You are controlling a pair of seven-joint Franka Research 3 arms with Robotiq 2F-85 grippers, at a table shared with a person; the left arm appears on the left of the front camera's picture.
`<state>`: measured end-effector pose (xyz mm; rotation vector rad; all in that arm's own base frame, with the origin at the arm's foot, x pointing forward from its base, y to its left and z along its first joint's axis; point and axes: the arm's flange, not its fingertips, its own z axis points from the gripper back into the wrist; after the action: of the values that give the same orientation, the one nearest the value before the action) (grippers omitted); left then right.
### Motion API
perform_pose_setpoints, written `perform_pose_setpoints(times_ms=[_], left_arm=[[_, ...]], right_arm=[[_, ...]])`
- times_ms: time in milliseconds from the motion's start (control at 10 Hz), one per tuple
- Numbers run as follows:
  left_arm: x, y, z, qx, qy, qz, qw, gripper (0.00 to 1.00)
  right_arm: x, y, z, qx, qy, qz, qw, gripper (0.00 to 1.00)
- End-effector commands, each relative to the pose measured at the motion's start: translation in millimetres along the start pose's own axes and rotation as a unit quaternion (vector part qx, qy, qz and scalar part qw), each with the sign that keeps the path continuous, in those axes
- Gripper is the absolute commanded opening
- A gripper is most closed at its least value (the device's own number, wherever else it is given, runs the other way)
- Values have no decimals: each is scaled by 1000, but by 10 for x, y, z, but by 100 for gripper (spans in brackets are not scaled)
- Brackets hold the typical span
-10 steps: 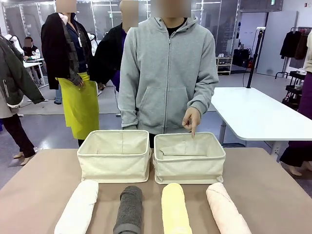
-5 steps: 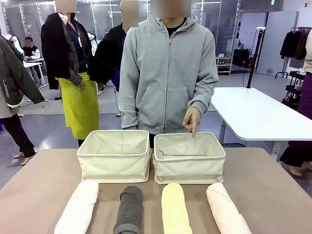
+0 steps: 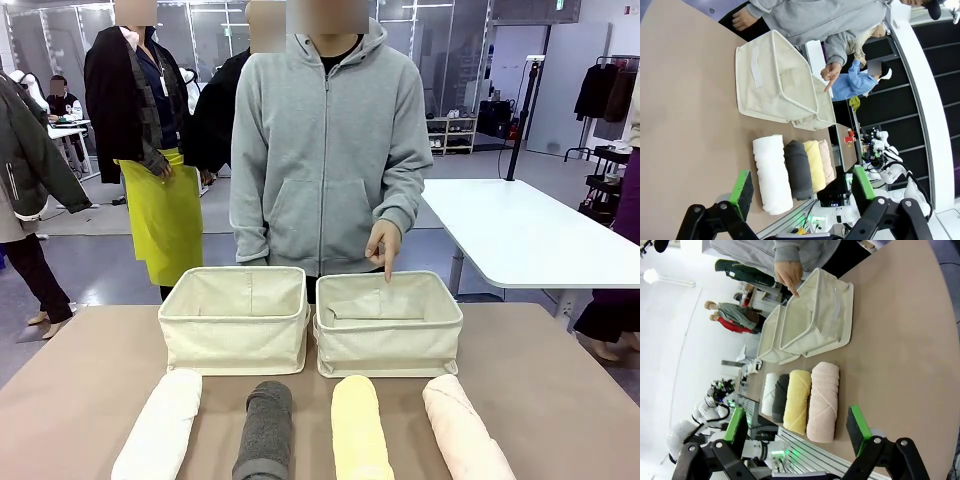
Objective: Divide the towels into two baskets.
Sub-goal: Pick up one hotel-folded towel and place it in the Fabric basket indicated by the person.
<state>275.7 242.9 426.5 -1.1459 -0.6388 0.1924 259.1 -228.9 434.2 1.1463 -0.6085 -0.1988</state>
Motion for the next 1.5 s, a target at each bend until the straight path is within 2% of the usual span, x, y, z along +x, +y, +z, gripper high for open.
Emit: perform_pose_setpoints(times_ms=[0,100,400,600,700,1000,1200,1400], left_arm=[[7,-10,30,-6,-3,0,1000,100],[7,-10,30,-6,-3,0,1000,100],[7,-10,30,-6,-3,0,1000,100],[7,-10,30,-6,-3,0,1000,100],[7,-10,30,-6,-3,0,1000,100],[7,-10,30,-6,-3,0,1000,100],[7,-10,30,-6,-3,0,1000,100],[7,-10,30,-6,-3,0,1000,100]], right_arm=[[-104,395,-430,-71,52,53,995,100],[-199,572,-773,-107,83,81,988,100],[-464,795,-1477,-157,133,122,971,100],[-839,863,-2102,-231,174,167,943,100],[-918,859,-2326,-244,192,163,936,100],[-1181,741,-2820,-333,225,184,897,100],[-1276,573,-3007,-359,257,181,879,100],[-1269,445,-3123,-382,266,181,866,100]])
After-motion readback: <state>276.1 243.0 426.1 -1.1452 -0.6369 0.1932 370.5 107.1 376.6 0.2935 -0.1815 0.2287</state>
